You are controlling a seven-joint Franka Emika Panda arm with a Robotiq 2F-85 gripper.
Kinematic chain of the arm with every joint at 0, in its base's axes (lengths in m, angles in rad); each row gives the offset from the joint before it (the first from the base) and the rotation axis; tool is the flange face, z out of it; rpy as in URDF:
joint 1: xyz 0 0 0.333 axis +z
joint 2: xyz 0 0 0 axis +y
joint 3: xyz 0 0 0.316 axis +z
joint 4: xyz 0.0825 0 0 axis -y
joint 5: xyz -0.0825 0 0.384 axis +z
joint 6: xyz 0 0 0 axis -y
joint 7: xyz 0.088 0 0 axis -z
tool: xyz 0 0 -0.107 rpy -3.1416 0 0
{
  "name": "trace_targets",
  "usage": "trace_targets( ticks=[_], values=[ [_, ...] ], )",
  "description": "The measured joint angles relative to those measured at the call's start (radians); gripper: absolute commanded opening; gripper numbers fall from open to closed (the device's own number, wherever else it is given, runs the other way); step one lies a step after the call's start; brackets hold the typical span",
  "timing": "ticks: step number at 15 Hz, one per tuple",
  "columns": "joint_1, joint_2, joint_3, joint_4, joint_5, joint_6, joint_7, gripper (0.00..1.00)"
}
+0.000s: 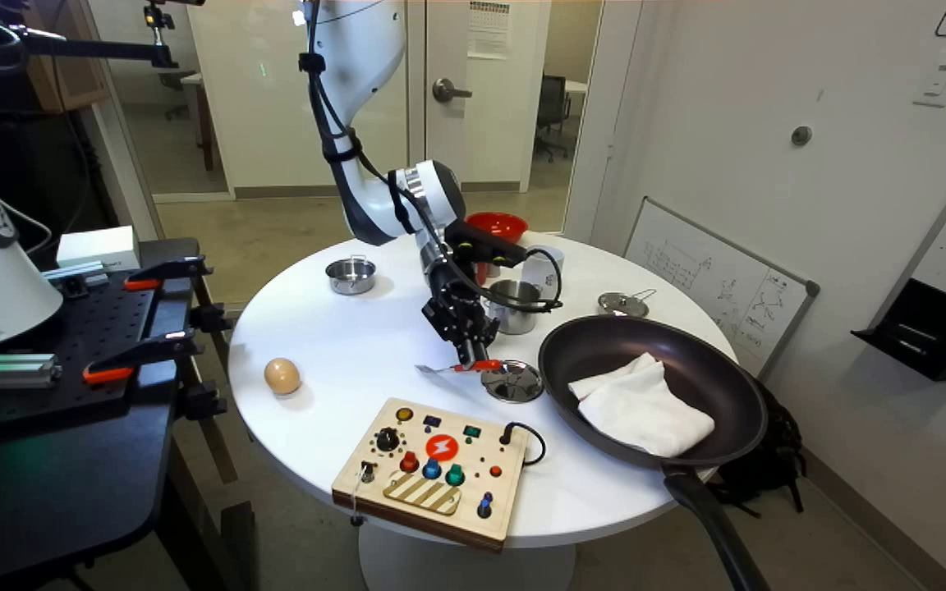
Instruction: Move the fork to the right
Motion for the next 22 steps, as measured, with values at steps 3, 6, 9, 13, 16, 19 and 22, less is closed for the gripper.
trace_targets(
  ticks=[3, 6, 9, 13, 16, 19, 22],
  values=[
    [0.001, 0.000, 0.000, 0.000, -0.001, 0.000, -0.001, 0.51],
    [0.002, 0.000, 0.000, 0.000, -0.003, 0.000, -0.001, 0.73],
    [0.002, 0.000, 0.000, 0.000, -0.007, 0.000, -0.001, 0.96],
    [0.002, -0.001, 0.000, -0.001, -0.009, 0.000, 0.009, 1.00],
    [0.002, -0.026, 0.001, -0.013, -0.006, 0.000, 0.063, 1.00],
    [0.001, -0.085, 0.009, -0.053, 0.019, 0.000, 0.147, 1.00],
    [-0.006, -0.170, 0.037, -0.109, 0.141, -0.003, 0.234, 1.00]
  ],
)
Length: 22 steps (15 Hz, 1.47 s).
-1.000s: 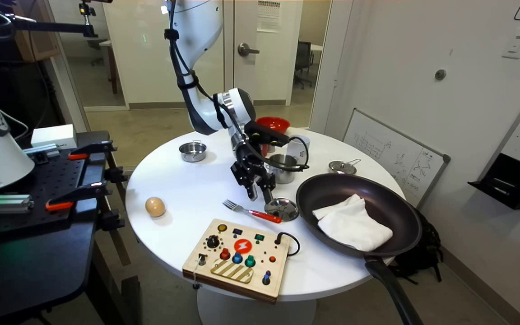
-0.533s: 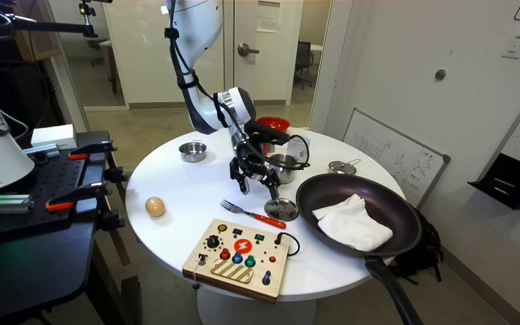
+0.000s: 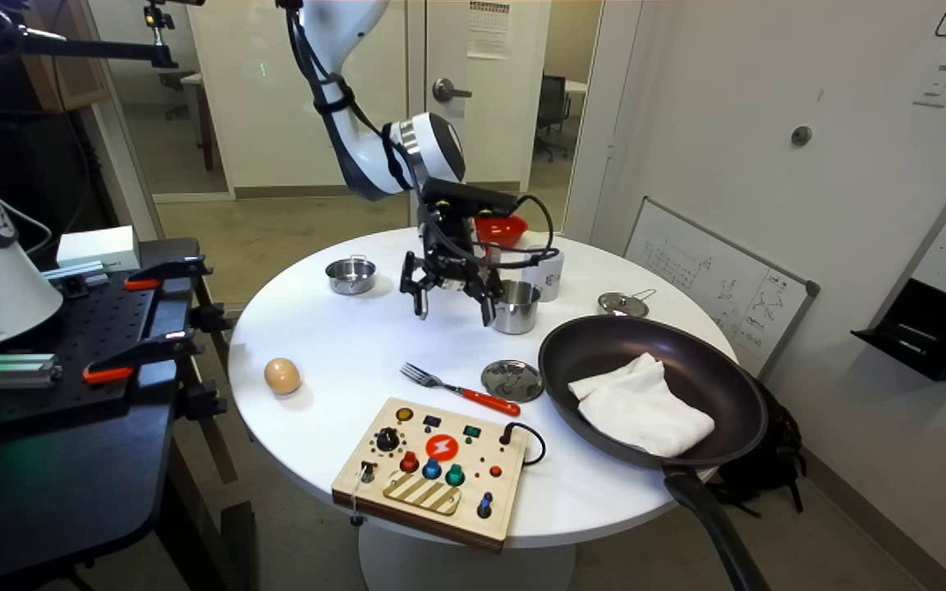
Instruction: Move the fork to the right
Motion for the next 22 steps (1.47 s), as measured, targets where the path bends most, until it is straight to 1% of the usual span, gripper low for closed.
trace_targets(
  ticks=[4, 7, 15, 22],
  values=[
    [-0.007, -0.121, 0.040, -0.073, 0.199, -0.001, 0.076, 1.00],
    [-0.017, -0.200, 0.052, -0.105, 0.355, 0.000, 0.094, 1.00],
    [-0.073, -0.343, 0.049, -0.175, 0.757, 0.025, 0.101, 1.00],
    [-0.115, -0.454, 0.044, -0.269, 1.117, 0.086, 0.102, 1.00]
  ],
)
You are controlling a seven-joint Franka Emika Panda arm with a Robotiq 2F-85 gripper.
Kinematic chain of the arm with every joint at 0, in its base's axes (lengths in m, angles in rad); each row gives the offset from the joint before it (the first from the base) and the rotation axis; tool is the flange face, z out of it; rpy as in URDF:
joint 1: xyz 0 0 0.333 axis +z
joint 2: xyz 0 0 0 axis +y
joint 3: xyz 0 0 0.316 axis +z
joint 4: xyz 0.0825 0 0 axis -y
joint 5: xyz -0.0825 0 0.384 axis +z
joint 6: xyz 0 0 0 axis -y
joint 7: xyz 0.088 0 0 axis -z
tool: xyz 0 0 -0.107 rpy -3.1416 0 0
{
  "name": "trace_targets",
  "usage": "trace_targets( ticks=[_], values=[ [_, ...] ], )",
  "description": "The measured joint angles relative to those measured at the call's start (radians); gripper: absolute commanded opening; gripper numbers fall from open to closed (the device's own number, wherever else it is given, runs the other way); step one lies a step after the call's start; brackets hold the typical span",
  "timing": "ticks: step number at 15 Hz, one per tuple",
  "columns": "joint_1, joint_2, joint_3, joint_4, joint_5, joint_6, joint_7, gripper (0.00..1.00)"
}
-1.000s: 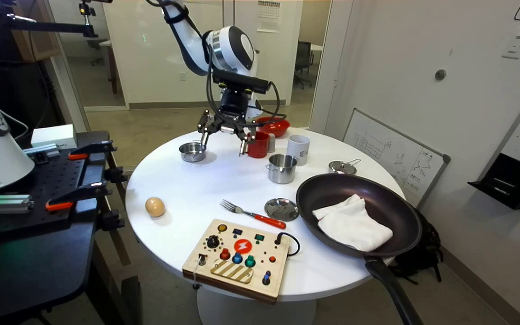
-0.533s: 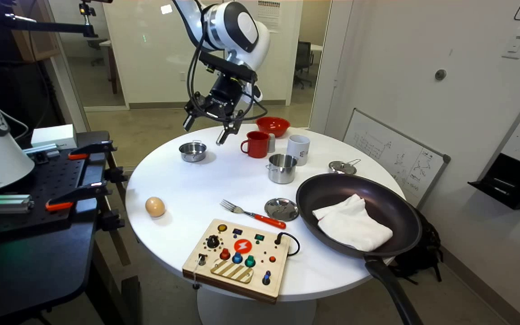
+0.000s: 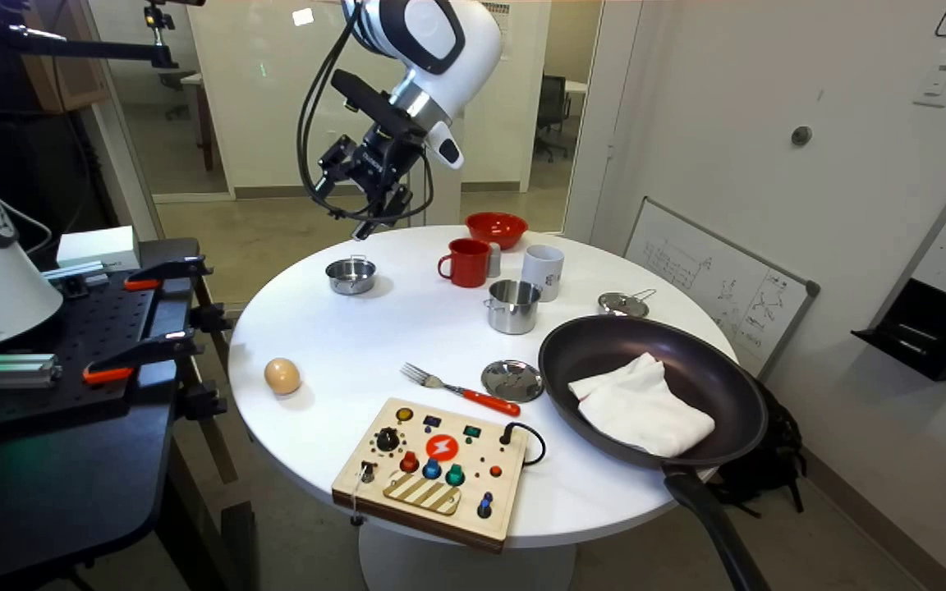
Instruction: Move the fork to the right
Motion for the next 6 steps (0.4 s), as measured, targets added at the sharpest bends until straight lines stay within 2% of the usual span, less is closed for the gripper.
trace_targets(
  ticks=[6],
  values=[
    [-0.028, -0.082, -0.023, -0.072, 0.287, 0.082, 0.000, 1.00]
  ],
)
